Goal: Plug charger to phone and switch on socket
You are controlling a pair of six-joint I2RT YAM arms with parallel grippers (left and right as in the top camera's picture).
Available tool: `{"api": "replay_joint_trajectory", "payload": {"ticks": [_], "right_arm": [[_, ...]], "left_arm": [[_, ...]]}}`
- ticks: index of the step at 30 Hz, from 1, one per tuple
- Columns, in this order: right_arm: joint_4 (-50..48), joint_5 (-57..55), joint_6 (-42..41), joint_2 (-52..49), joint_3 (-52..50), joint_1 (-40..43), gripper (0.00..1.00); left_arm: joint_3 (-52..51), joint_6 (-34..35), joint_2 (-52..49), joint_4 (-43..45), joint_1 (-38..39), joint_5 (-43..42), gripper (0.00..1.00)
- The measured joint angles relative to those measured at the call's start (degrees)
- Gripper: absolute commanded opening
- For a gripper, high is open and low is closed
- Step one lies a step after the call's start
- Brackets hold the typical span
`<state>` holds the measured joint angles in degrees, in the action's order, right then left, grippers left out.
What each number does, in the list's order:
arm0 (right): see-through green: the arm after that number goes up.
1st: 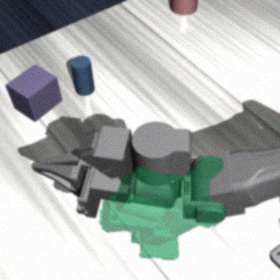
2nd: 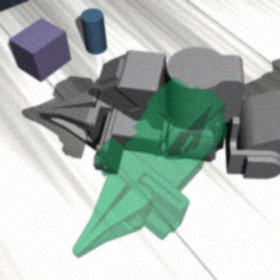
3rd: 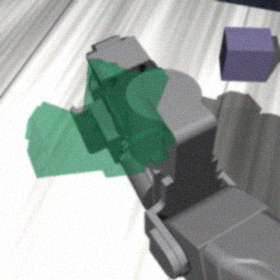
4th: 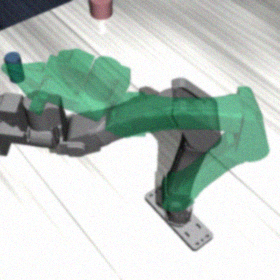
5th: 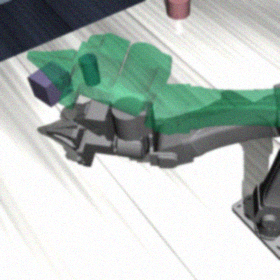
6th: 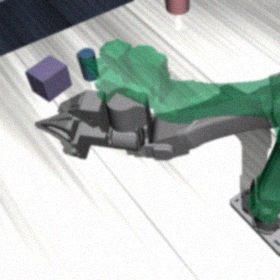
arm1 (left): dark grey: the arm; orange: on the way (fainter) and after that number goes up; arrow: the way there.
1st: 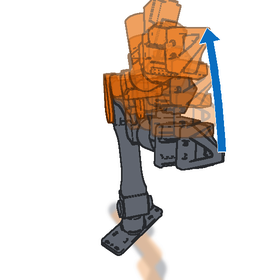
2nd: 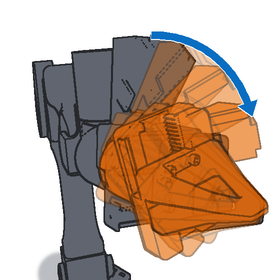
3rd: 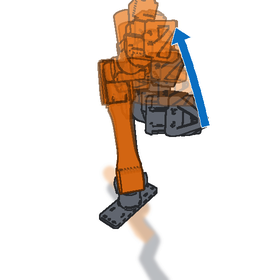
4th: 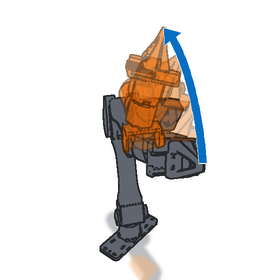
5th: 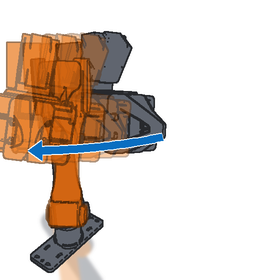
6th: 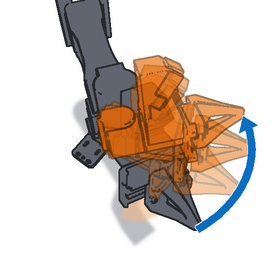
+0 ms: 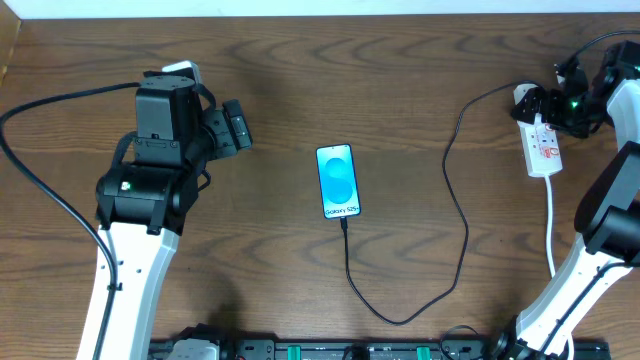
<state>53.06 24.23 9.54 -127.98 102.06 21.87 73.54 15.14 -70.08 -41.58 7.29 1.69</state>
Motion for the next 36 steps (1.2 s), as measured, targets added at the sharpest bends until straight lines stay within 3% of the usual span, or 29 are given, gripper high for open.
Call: {"api": "replay_joint_trajectory", "payload": {"ticks": [22, 29, 36], "right_arm": [[-0.2, 1.9, -0.1, 0.2, -0.5, 0.2, 0.99], [2.7, 0.2, -3.7, 0.2, 0.6, 0.0, 0.99], [7.6, -9.2, -10.1, 5.4, 0.5, -0.3, 0.99]], "left_arm": [[0.0, 0.0, 0.0, 0.0, 0.0, 0.0, 0.94], [0.0, 0.0, 0.0, 0.0, 0.0, 0.0, 0.94], [0.0, 0.0, 0.0, 0.0, 0.0, 0.0, 0.93]]}}
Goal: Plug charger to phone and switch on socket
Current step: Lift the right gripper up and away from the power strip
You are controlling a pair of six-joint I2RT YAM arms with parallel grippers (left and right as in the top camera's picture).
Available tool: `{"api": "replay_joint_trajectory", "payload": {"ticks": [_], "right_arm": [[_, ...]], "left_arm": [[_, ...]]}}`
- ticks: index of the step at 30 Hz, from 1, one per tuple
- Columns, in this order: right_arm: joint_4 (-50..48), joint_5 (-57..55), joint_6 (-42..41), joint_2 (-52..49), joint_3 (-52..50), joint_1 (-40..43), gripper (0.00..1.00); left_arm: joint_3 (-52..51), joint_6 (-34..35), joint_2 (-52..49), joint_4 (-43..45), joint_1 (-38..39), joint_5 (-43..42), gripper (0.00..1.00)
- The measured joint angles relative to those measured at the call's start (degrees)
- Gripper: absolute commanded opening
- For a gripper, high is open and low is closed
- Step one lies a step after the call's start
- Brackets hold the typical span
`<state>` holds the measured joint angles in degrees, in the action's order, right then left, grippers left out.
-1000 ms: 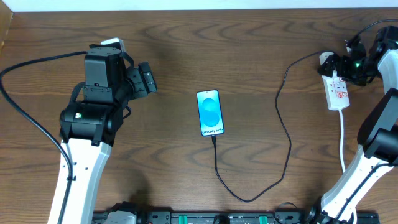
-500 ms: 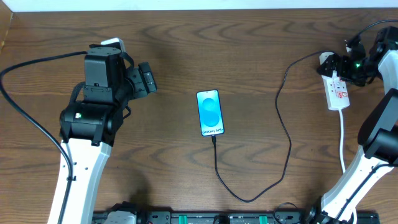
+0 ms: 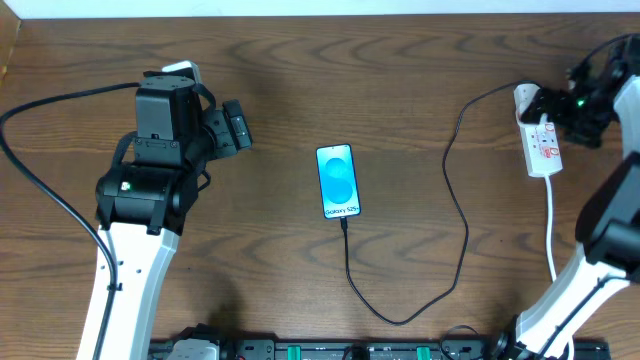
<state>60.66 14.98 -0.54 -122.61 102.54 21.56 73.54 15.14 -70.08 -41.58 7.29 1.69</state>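
Note:
The phone [image 3: 338, 181] lies face up mid-table with its blue screen lit. A black charger cable [image 3: 455, 205] is plugged into its bottom end, loops toward the front edge and runs up to the plug in the white socket strip [image 3: 542, 147] at the far right. My right gripper [image 3: 556, 104] hovers at the strip's upper end beside the plug; whether its fingers are open or shut is unclear. My left gripper [image 3: 238, 126] hangs left of the phone, well apart from it, with nothing visible in it.
The strip's white lead [image 3: 551, 225] runs down toward the front edge on the right. A black cable [image 3: 60, 110] trails from the left arm across the far left. A rail of black fixtures [image 3: 330, 350] lines the front edge.
My right arm has shifted slightly to the right and down beside the socket strip's top end. The phone, the cable and the left arm have not moved.

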Motion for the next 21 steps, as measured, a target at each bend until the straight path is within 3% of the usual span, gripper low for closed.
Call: {"api": "replay_joint_trajectory", "payload": {"ticks": [10, 21], "right_arm": [[4.7, -8.9, -5.7, 24.5, 0.1, -2.6, 0.99], [4.7, -9.2, -6.7, 30.3, 0.1, -3.8, 0.99]], "left_arm": [[0.0, 0.0, 0.0, 0.0, 0.0, 0.0, 0.93], [0.0, 0.0, 0.0, 0.0, 0.0, 0.0, 0.93]]}}
